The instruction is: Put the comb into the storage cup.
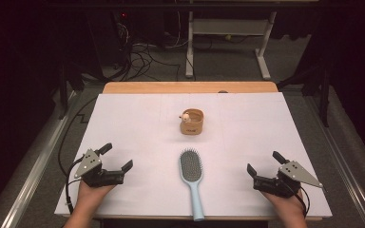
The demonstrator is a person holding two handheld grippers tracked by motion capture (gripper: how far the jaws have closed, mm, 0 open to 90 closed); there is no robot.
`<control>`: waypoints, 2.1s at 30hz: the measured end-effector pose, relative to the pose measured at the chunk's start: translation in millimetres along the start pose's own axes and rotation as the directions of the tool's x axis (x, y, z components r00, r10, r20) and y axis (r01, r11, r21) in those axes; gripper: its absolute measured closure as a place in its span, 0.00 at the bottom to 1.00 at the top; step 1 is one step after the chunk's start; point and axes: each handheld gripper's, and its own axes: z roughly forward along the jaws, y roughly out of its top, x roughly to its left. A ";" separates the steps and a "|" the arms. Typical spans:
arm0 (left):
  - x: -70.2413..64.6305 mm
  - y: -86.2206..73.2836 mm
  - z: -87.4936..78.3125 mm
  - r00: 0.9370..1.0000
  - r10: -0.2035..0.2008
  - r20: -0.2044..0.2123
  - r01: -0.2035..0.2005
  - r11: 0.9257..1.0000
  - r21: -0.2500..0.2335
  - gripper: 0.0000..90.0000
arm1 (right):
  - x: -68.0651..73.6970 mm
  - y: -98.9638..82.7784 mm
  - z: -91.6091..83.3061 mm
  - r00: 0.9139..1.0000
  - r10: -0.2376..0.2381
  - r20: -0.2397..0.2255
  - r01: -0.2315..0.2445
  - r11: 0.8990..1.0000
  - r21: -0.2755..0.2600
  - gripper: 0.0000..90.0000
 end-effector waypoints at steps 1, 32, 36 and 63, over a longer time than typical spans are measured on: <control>0.4 0.1 -0.1 1.000 -0.011 0.007 0.011 1.000 0.002 0.01 | 0.0 0.0 0.3 1.000 0.000 -0.001 0.000 1.000 0.000 0.00; -10.1 -2.0 3.8 0.996 0.006 0.086 -0.010 0.999 0.053 0.00 | 1.9 1.1 0.1 1.000 -0.005 -0.012 0.005 1.000 0.008 0.15; -11.1 -2.1 4.2 0.996 0.010 0.092 -0.015 0.999 0.053 0.00 | 2.0 1.7 -0.8 1.000 0.003 -0.022 -0.002 1.000 0.012 0.26; -12.6 -1.8 3.8 0.997 0.026 0.079 -0.029 0.999 0.029 0.00 | 19.5 7.2 6.1 0.992 -0.026 -0.122 0.039 0.993 0.108 1.00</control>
